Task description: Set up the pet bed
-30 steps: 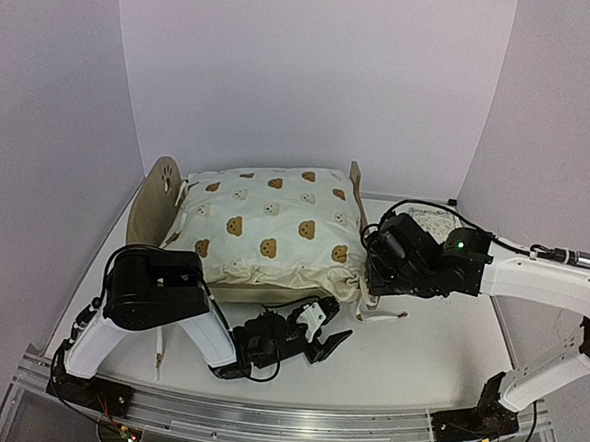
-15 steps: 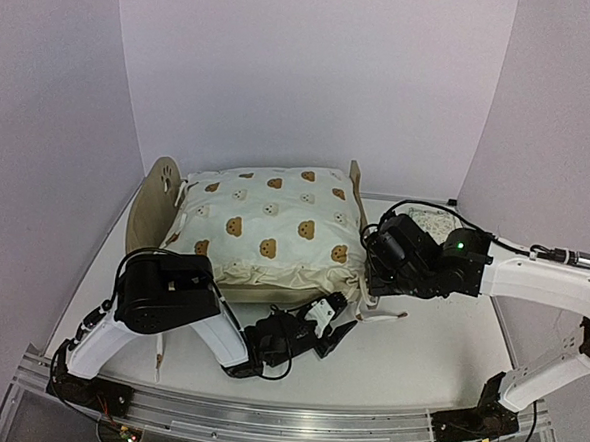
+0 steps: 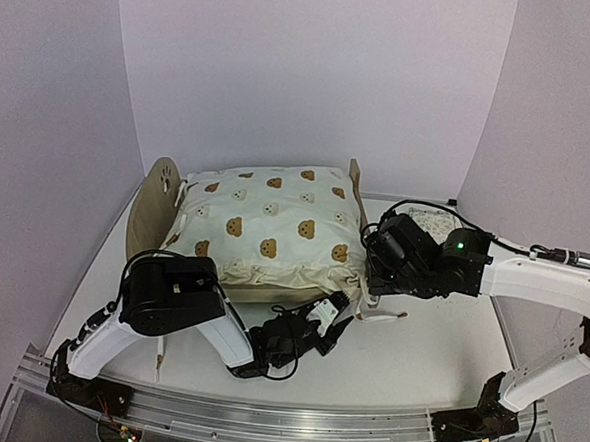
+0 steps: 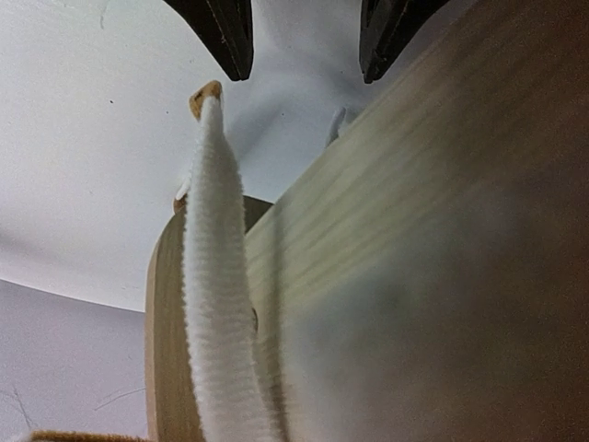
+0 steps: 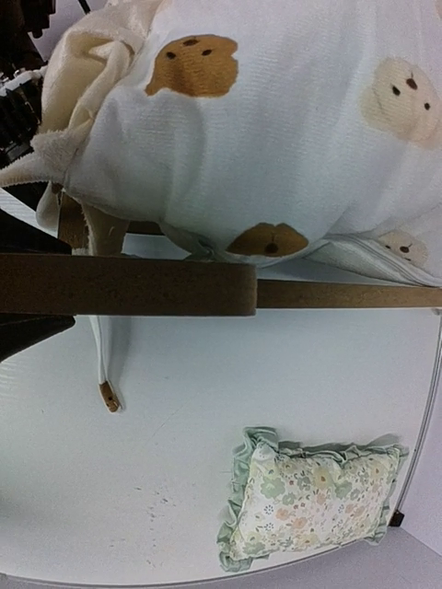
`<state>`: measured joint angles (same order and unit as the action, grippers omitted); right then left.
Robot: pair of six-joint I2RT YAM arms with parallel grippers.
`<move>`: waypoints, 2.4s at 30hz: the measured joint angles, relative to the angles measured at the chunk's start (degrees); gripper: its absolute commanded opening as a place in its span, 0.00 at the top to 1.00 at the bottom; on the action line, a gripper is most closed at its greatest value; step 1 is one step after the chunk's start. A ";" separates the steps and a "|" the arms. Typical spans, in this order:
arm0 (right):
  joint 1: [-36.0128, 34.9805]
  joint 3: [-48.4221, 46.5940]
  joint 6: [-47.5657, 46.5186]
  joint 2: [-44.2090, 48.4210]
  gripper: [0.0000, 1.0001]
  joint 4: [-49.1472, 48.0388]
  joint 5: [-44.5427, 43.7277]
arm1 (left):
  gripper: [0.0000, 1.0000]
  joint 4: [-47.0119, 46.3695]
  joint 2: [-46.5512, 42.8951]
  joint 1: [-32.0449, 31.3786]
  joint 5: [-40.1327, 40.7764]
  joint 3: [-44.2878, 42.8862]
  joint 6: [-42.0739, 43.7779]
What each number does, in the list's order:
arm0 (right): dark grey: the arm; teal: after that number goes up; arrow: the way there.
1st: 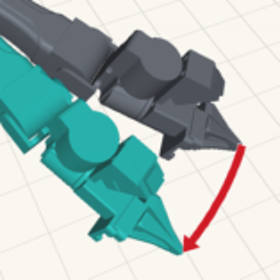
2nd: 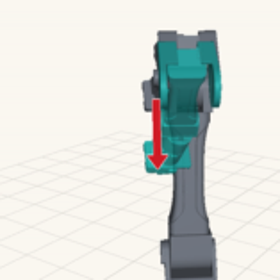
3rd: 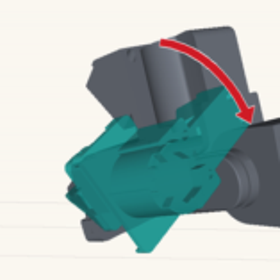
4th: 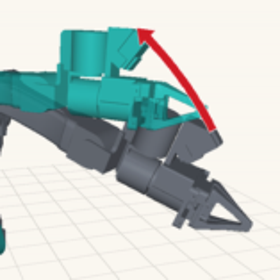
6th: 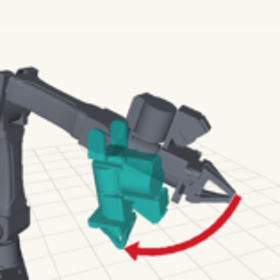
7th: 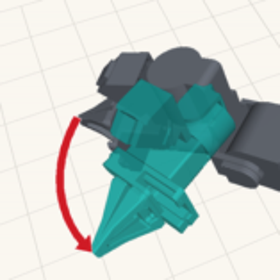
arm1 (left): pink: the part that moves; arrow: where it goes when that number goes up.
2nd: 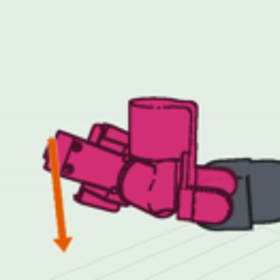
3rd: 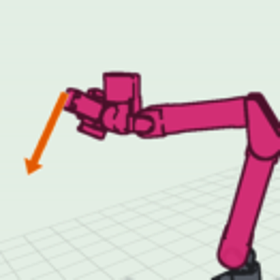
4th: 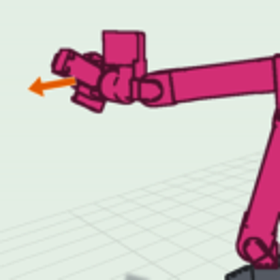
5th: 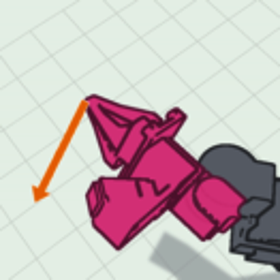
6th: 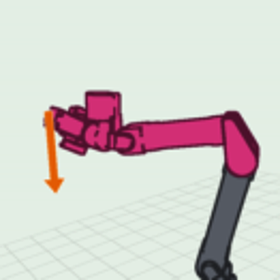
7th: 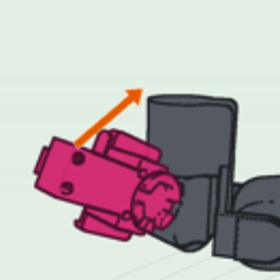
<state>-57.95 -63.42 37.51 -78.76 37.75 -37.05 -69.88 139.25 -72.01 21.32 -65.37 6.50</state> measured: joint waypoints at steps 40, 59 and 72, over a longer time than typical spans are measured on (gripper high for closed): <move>-0.22 0.00 -0.21 0.00 1.00 -0.89 -1.30 | 1.00 -3.72 12.67 -1.73 12.56 -18.03 -2.95; -0.72 1.03 0.07 0.24 1.00 -2.02 -2.60 | 1.00 -3.66 12.75 -1.86 12.62 -18.18 -3.69; -0.85 1.73 0.14 0.44 1.00 -2.85 -3.13 | 1.00 -3.53 12.75 -1.90 11.38 -18.18 -5.32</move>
<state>-58.81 -61.69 37.65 -78.32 34.89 -40.18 -73.41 152.00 -73.91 32.69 -83.55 1.18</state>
